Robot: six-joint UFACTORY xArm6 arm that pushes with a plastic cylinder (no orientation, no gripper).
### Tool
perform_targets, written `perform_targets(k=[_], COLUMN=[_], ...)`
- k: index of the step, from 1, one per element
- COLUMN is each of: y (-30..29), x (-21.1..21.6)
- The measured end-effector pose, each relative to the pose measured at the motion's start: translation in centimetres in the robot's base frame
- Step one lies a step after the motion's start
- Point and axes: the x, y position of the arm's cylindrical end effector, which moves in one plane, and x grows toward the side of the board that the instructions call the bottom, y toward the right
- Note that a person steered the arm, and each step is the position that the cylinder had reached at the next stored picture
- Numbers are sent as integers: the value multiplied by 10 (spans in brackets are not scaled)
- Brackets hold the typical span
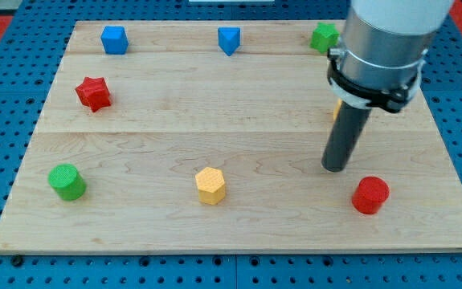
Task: Push the red circle to the right of the red star
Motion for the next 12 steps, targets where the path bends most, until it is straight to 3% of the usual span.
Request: perform_targets(k=[1, 2, 3, 4, 5, 6, 7, 8, 9, 12], y=[29, 103, 114, 58, -14, -31, -24, -79, -91, -31], x=[-2, 6, 54, 68, 30, 17, 62, 48, 0, -36])
